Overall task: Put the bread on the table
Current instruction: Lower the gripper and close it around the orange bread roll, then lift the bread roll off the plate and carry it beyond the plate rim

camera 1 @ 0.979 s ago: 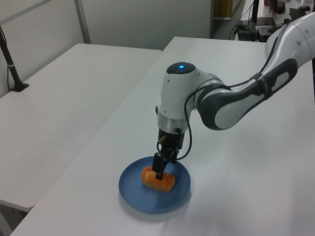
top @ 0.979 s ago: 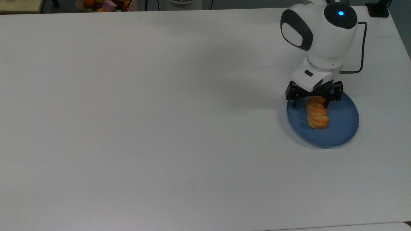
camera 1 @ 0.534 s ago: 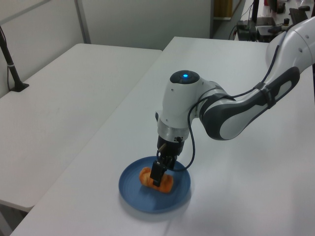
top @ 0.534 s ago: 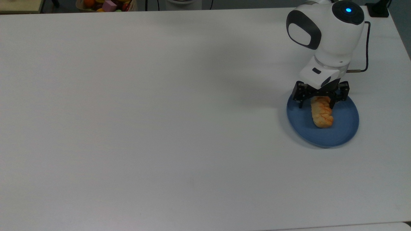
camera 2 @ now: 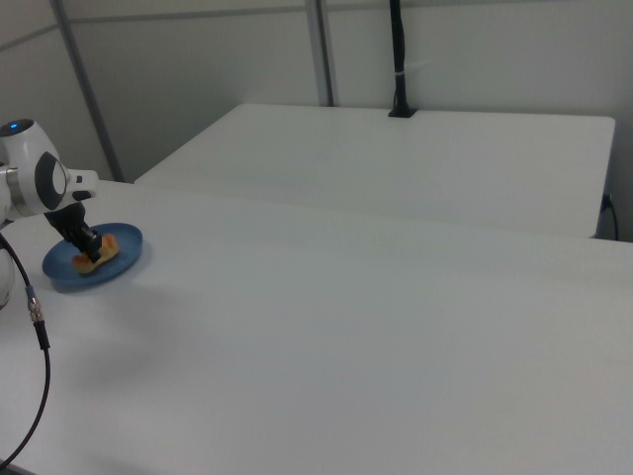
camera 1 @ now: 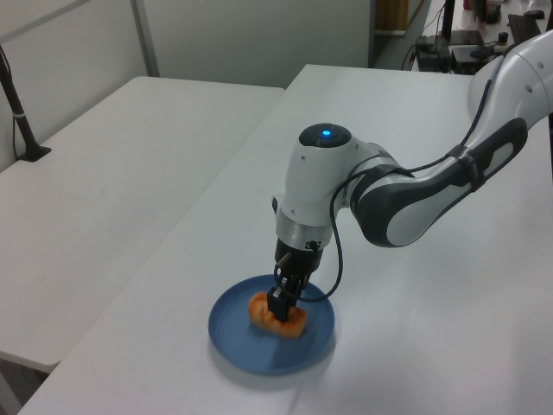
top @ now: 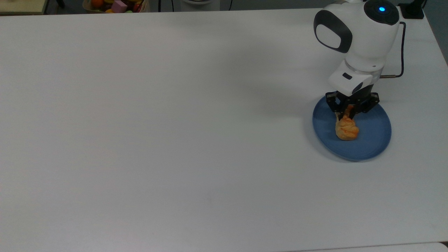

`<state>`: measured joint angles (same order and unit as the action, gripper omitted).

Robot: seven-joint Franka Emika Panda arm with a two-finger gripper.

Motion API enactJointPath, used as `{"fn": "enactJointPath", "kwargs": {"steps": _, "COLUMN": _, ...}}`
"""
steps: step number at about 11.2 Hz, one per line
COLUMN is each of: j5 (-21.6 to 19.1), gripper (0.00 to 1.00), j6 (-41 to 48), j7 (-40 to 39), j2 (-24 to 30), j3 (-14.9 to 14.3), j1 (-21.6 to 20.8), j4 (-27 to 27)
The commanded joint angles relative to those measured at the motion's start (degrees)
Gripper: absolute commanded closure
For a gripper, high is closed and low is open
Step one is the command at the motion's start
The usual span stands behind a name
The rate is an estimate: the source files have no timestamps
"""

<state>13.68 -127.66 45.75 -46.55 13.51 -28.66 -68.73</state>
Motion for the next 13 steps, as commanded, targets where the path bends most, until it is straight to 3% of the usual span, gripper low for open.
{"fn": "enactJointPath", "kwargs": {"steps": 1, "j5": 1.4, "gripper": 1.0, "j6": -0.5, "j7": 1.5, "j2": -0.2, "j3": -0.4, "j1": -0.4, "j4": 0.2}}
{"fn": "enactJointPath", "kwargs": {"steps": 4, "j5": 1.1, "gripper": 1.0, "j6": -0.4, "j7": 1.9, "j2": 2.0, "j3": -0.5, "j1": -0.3, "j4": -0.3}}
{"fn": "enactJointPath", "kwargs": {"steps": 8, "j5": -1.6, "gripper": 1.0, "j6": -0.6, "j7": 1.8, "j2": 14.4, "j3": -0.4, "j1": 1.7, "j4": -10.1}}
{"fn": "enactJointPath", "kwargs": {"steps": 10, "j5": -6.2, "gripper": 1.0, "j6": -0.5, "j7": 0.5, "j2": 21.3, "j3": -0.4, "j1": 2.9, "j4": -15.2}}
{"fn": "enactJointPath", "kwargs": {"steps": 13, "j5": -16.6, "gripper": 1.0, "j6": 0.4, "j7": -6.6, "j2": 33.9, "j3": 0.0, "j1": 4.4, "j4": -27.8}}
